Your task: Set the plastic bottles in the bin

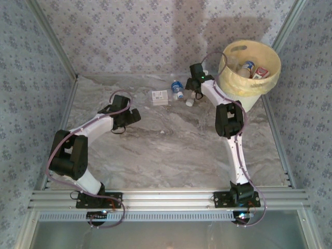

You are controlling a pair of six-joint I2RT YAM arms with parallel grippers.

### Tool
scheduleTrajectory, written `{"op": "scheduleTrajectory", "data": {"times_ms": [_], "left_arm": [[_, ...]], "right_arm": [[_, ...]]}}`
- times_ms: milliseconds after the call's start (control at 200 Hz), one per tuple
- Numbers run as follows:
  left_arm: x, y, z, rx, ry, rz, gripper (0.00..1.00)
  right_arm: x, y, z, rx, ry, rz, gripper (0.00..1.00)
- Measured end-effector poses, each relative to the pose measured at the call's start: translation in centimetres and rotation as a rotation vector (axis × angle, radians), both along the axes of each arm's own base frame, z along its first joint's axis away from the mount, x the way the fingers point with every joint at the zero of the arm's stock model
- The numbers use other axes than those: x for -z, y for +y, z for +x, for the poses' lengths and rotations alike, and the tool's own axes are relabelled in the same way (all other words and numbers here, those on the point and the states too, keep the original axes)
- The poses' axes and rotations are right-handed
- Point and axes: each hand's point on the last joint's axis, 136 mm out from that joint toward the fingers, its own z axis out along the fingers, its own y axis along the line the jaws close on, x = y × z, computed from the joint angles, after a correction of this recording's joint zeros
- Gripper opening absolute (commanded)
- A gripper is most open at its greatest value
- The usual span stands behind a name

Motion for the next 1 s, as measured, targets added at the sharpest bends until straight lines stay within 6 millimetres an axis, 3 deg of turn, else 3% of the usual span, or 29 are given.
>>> {"op": "scheduleTrajectory", "data": {"times_ms": [275,380,485,615,809,999], "left_arm": [[-0.1,0.0,0.0,0.0,-0.002,-0.001,0.98],[-0.2,0.0,0.0,0.0,-0.007,-0.002,0.98],[-0.3,0.0,0.1,0.0,-0.011,-0.004,0.98],[-0.4,-0.2,0.0,-0.002,-0.011,-0.015,0.98],[-0.7,-0.7,-0.1,0.006,-0.009,-0.051,0.98],[-3.0,-1.3,-0.2,0.018,-0.056,-0.105,0.98]], "right_arm": [[0.4,0.1,-0.2,-0.009,0.0,0.007,0.5],[0.0,0.2,-1.6,-0.043,-0.01,0.006,0.46],[-1.6,0.3,-3.5,-0.087,-0.042,0.009,0.42],[-6.1,1.0,-5.7,-0.16,-0.141,0.031,0.4],[-15.8,2.3,-9.0,-0.278,-0.357,0.103,0.38],[-24.4,2.0,-12.4,-0.342,-0.541,0.121,0.39]]}}
